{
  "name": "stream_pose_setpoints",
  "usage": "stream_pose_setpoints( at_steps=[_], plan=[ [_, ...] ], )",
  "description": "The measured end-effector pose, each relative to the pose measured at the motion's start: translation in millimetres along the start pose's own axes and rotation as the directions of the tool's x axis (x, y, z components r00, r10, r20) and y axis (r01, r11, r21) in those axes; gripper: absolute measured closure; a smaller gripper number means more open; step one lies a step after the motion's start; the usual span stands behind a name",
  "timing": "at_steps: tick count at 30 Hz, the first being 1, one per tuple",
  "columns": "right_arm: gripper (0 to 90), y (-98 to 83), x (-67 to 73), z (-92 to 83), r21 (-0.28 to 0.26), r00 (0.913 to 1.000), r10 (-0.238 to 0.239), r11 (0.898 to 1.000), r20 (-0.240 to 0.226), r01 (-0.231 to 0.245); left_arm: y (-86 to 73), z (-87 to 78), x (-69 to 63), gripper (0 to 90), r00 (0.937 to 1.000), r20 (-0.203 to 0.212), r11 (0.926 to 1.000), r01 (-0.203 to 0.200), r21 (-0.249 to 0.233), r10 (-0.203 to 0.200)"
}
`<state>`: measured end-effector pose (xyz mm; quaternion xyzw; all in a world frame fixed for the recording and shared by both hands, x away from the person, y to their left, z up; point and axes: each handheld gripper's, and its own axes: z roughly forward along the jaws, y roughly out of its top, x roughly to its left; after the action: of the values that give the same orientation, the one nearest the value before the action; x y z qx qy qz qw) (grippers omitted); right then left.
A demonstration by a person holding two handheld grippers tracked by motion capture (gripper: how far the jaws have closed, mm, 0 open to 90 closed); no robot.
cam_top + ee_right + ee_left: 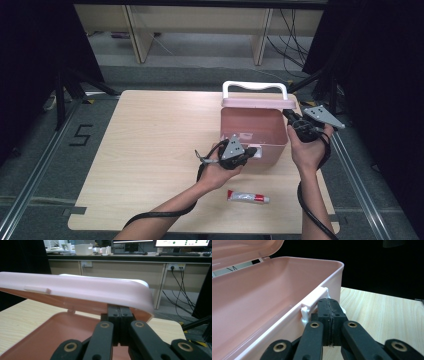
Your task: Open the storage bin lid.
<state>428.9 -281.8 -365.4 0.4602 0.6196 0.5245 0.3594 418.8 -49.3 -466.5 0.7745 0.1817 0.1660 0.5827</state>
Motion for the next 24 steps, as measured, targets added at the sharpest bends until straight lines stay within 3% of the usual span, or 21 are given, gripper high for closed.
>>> stream_pose_setpoints(
  at_steps=[24],
  plan=[
    [90.0, 14.6, -4.1, 13.1, -0.019, 0.9998, 0.009, 1.000, 0.018, -0.009, 0.6, 0.1, 0.2, 88.7, 1.0000, 0.002, 1.0000, -0.002, 0.005, 0.002]
  ],
)
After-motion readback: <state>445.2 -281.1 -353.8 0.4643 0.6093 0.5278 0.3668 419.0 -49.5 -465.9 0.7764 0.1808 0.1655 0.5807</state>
